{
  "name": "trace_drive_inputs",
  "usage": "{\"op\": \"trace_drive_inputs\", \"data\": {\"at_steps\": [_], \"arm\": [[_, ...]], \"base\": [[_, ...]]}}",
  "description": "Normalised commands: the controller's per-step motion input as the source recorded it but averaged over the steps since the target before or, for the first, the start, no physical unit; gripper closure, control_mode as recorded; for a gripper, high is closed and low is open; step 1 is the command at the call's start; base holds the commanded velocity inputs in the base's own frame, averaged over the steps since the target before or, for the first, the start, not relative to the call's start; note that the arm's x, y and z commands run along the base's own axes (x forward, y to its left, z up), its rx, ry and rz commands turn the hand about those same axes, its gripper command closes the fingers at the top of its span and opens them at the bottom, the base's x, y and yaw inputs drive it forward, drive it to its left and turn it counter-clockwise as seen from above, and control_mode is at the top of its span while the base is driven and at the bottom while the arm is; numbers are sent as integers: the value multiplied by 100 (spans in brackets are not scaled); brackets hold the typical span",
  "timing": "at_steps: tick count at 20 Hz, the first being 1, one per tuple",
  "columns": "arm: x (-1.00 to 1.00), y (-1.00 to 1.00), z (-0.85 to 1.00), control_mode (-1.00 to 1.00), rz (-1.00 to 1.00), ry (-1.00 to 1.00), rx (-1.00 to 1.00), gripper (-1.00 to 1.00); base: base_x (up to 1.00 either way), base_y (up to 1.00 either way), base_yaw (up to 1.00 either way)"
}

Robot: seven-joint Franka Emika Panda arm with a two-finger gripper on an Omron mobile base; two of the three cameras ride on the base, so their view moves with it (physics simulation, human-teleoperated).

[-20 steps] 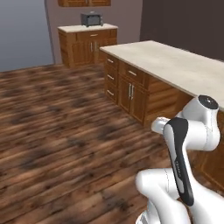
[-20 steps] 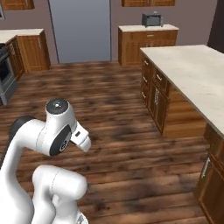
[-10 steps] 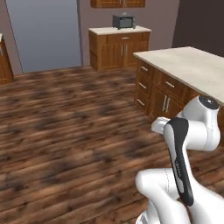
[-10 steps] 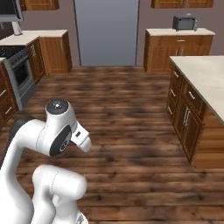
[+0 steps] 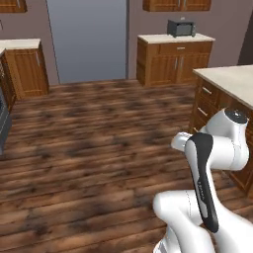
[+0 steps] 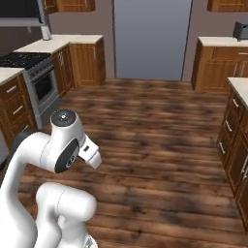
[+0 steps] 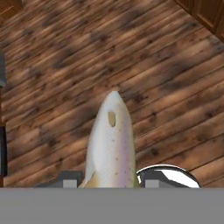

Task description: Transport the fish from the fridge to the microwave and turn on the microwave.

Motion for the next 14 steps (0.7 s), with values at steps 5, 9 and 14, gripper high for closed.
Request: {"op": "trace_drive_inputs", "data": {"at_steps": [5,9,14], "arm": [[0,0,0,100,0,0,0,100],[0,0,0,100,0,0,0,100],[0,0,0,100,0,0,0,100]], "base": [[100,0,30],[100,-8,28],[100,-28,29]]}}
